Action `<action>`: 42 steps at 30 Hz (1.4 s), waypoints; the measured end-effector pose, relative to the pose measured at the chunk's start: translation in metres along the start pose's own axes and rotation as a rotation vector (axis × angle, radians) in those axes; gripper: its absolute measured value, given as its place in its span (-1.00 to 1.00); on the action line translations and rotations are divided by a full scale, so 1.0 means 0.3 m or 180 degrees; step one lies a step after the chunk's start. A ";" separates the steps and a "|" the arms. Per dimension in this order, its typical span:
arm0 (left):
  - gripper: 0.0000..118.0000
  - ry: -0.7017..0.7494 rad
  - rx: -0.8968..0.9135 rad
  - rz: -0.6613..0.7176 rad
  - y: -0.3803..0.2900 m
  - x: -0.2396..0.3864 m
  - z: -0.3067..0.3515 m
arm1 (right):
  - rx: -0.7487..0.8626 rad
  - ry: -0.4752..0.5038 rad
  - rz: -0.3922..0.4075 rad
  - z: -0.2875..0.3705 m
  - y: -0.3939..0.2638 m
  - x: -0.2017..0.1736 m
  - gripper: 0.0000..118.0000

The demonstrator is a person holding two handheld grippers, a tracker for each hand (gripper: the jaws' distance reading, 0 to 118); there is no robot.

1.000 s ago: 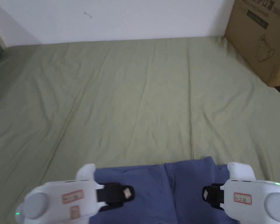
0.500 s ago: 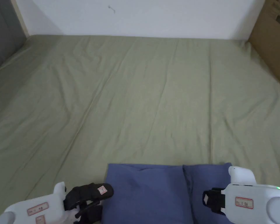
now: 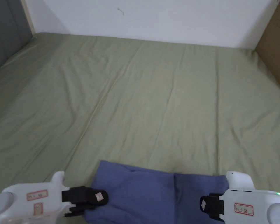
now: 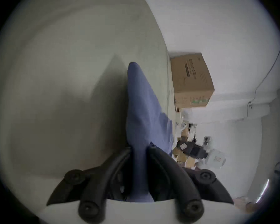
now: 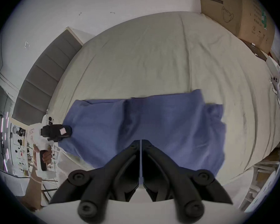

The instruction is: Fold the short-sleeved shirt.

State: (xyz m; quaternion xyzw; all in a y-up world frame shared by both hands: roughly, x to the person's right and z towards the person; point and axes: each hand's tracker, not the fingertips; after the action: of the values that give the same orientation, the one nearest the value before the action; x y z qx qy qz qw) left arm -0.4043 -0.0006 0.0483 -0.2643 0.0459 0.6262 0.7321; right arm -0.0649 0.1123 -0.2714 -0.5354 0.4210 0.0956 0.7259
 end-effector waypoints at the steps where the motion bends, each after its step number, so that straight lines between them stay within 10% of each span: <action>1: -0.84 -0.0030 0.0036 0.0063 0.010 0.011 0.050 | 0.0003 -0.0011 0.0015 -0.003 0.001 -0.008 -0.97; 10: -0.84 0.0770 0.0282 -0.0183 0.100 0.044 0.314 | -0.0101 -0.0023 0.0120 -0.045 -0.030 -0.022 -0.97; 17: -0.84 0.0517 0.0417 -0.0694 0.041 0.346 0.238 | -0.0061 -0.0010 0.0057 -0.022 -0.018 0.032 -0.97; 30: -0.78 0.0263 -0.0876 -0.1848 -0.196 0.724 -0.488 | 0.0209 -0.0088 -0.0376 0.085 -0.054 0.242 -0.97; 32: -0.13 0.0369 -0.1161 -0.1944 -0.240 0.689 -0.611 | 0.0182 -0.0134 -0.0484 0.086 -0.076 0.278 -0.97; 34: 0.99 0.0705 -0.1397 -0.1920 -0.292 0.643 -0.712 | 0.0152 -0.0164 -0.0584 0.090 -0.098 0.313 -0.97; 39: 0.79 0.0387 -0.1084 -0.1534 -0.243 0.621 -0.606 | 0.0160 -0.0187 -0.0702 0.104 -0.128 0.359 -0.97; 42: 0.08 0.0168 -0.0726 -0.1273 -0.181 0.604 -0.473 | 0.0172 -0.0185 -0.0733 0.102 -0.126 0.366 -0.97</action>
State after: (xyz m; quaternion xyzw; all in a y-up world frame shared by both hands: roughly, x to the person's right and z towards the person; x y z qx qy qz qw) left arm -0.2774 0.0939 -0.1275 -0.3654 -0.0594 0.4626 0.8056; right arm 0.0418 0.0887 -0.3213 -0.5575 0.3379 0.0157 0.7582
